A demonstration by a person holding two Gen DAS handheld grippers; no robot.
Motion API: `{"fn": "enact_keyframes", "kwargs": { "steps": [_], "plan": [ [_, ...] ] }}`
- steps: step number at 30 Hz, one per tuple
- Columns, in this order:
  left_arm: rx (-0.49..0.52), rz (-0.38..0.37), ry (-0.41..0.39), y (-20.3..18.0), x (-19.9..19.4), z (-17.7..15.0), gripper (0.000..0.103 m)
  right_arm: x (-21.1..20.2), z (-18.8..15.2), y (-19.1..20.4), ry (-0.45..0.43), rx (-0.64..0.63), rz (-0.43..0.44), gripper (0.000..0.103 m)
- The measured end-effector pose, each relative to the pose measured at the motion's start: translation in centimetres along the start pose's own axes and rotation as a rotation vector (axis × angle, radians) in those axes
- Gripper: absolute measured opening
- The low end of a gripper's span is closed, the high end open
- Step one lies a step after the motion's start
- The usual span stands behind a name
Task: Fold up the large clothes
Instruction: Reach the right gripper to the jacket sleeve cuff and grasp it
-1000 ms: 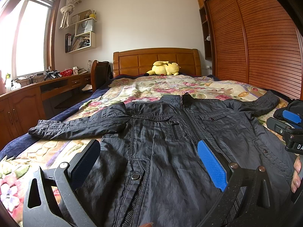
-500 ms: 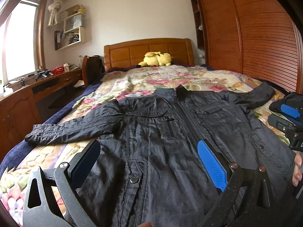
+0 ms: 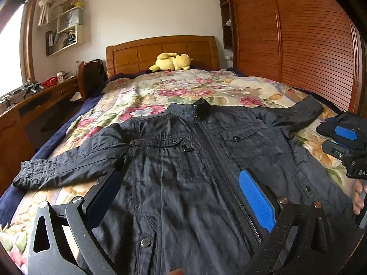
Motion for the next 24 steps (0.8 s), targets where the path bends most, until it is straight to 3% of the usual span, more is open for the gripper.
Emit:
{"fn": "enact_keyframes", "kwargs": {
  "steps": [10, 13, 19, 24],
  "plan": [
    [0.031, -0.099, 0.016, -1.1, 1.1, -0.2, 0.103, 3.0, 2.1, -4.2, 0.118, -0.039, -0.065, 0.102],
    [0.036, -0.111, 0.044, -1.2, 2.1, -0.7, 0.103, 4.6, 3.4, -7.0, 0.177, 0.017, -0.096, 0.1],
    [0.004, -0.181, 0.095, -1.1, 3.7, -1.6, 0.103, 7.5, 6.8, -12.1, 0.21, 0.048, -0.199, 0.098],
    [0.021, -0.153, 0.108, -1.6, 4.1, -2.0, 0.103, 12.3, 8.4, -16.6, 0.277, 0.151, -0.272, 0.093]
  ]
}}
Point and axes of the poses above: each gripper's, at about its wrist camera, not at the fingertips, and x roughly the way its jaws point, y to its left, z to its top, the point moved 1 cm from there along x, roughly the way its jaws point, and after that the axes turned 7 degrees about x, right-handed, at the moved point
